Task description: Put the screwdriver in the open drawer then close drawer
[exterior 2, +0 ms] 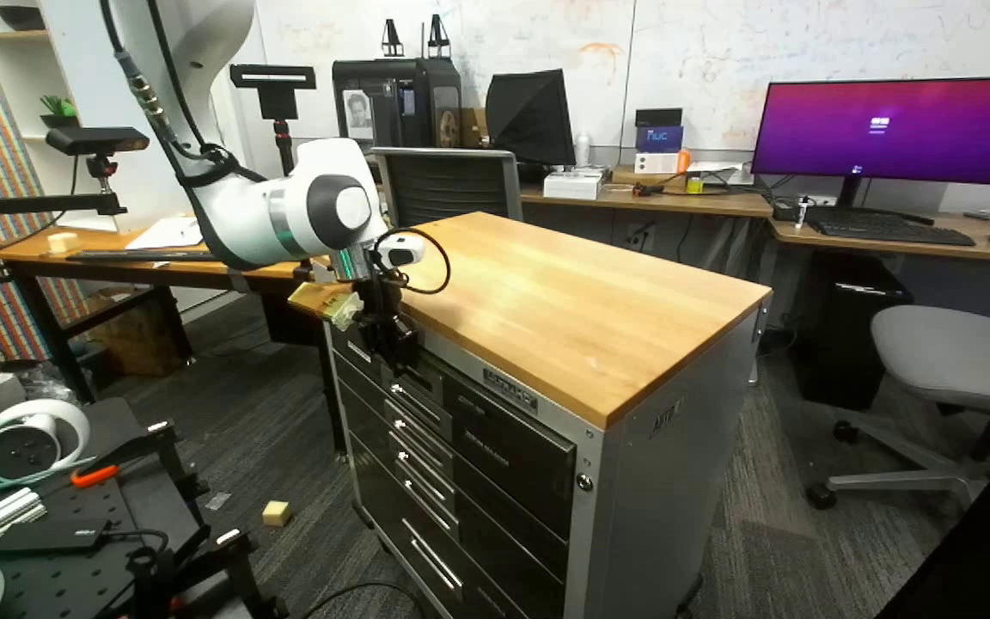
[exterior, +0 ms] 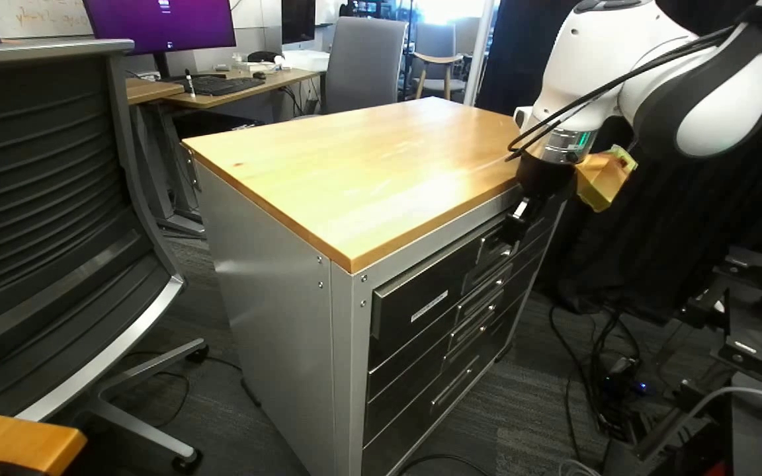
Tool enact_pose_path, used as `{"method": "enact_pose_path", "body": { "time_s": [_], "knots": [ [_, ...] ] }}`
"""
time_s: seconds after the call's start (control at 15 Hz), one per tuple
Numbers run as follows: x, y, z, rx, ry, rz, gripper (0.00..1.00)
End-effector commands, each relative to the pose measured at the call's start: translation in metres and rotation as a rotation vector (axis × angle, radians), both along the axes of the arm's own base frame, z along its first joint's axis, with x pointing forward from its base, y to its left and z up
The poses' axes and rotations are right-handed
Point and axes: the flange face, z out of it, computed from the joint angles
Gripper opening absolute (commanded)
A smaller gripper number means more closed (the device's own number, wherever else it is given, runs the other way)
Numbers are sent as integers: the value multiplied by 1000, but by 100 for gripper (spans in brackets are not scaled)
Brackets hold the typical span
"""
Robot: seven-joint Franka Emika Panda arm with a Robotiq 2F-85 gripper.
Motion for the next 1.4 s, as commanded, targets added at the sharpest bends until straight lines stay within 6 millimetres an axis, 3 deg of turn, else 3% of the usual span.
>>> {"method": "enact_pose_path", "body": {
  "time_s": [0.0, 0.2, 0.27, 0.4, 0.73, 0.8, 1.0, 1.13, 1.33],
  "knots": [
    [-2, 9, 6, 30, -108, 60, 1],
    [-2, 13, 18, 25, -195, 108, 1],
    [-3, 13, 22, 23, -209, 113, 26],
    [-12, 13, 27, 18, -200, 113, 30],
    [-64, 16, 51, 46, -37, 102, 68],
    [-67, 16, 59, 48, -15, 77, 77],
    [-73, 22, 94, 107, 54, 59, 98],
    [-65, 39, 113, 163, 93, 95, 100],
    [-47, 57, 180, 288, 115, 144, 100]
  ]
}}
